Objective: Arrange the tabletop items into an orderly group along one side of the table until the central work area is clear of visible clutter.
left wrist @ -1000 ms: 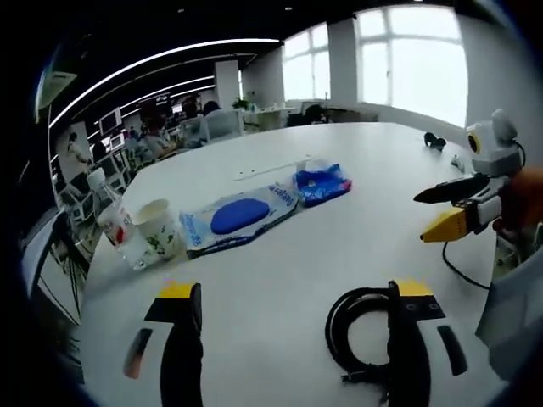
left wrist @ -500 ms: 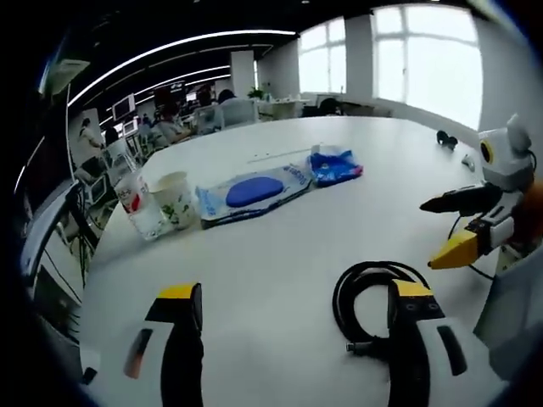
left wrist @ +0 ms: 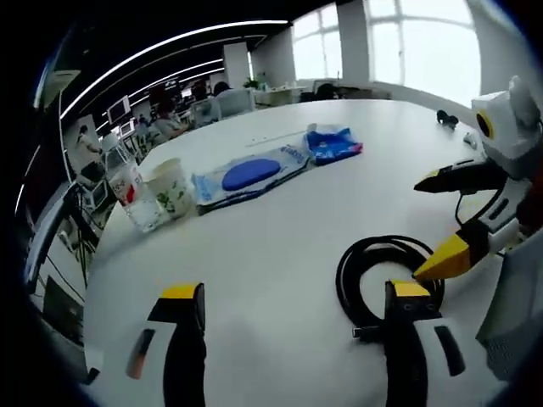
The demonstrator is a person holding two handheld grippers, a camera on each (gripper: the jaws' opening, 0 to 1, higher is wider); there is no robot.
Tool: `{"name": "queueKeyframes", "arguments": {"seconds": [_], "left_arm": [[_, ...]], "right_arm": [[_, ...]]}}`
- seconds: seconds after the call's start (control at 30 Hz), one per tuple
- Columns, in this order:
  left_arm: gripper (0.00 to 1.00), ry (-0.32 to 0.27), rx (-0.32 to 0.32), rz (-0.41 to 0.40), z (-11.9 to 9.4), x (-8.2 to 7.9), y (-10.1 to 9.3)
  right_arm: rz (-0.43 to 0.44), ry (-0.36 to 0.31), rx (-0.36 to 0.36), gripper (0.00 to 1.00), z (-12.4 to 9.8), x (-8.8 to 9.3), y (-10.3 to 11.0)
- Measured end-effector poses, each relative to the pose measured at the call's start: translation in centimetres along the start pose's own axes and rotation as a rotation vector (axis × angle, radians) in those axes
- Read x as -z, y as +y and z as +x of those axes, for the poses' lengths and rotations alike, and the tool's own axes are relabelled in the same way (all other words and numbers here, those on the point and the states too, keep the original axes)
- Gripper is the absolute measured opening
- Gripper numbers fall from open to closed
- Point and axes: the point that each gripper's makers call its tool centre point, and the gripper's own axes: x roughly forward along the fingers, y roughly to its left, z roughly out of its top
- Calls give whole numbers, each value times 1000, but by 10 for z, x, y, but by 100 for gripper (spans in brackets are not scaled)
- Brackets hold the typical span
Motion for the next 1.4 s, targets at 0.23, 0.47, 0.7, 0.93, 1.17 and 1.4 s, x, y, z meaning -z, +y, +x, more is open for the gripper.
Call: {"name": "queueKeyframes", "arguments": {"seconds": [0.23, 0.47, 0.7, 0.93, 1.17, 1.4], "left_arm": [[84, 26, -1, -1, 6, 5, -4], [78, 53, -20, 37, 10, 11, -6], [71, 75, -23, 46, 12, 16, -9], [61, 100, -16, 85, 14, 15, -16], [47, 116, 21, 96, 18, 16, -29], [30, 124, 49, 132, 18, 17, -42]], "right_arm": [[11, 28, 34, 85, 2, 8, -3], [-22, 65, 26, 77, 7, 17, 5], [-59, 88, -9, 70, 10, 21, 13], [-77, 100, 0, 60, 13, 16, 12], [-114, 108, -10, 49, 16, 14, 17], [-133, 110, -19, 30, 19, 11, 24]]}}
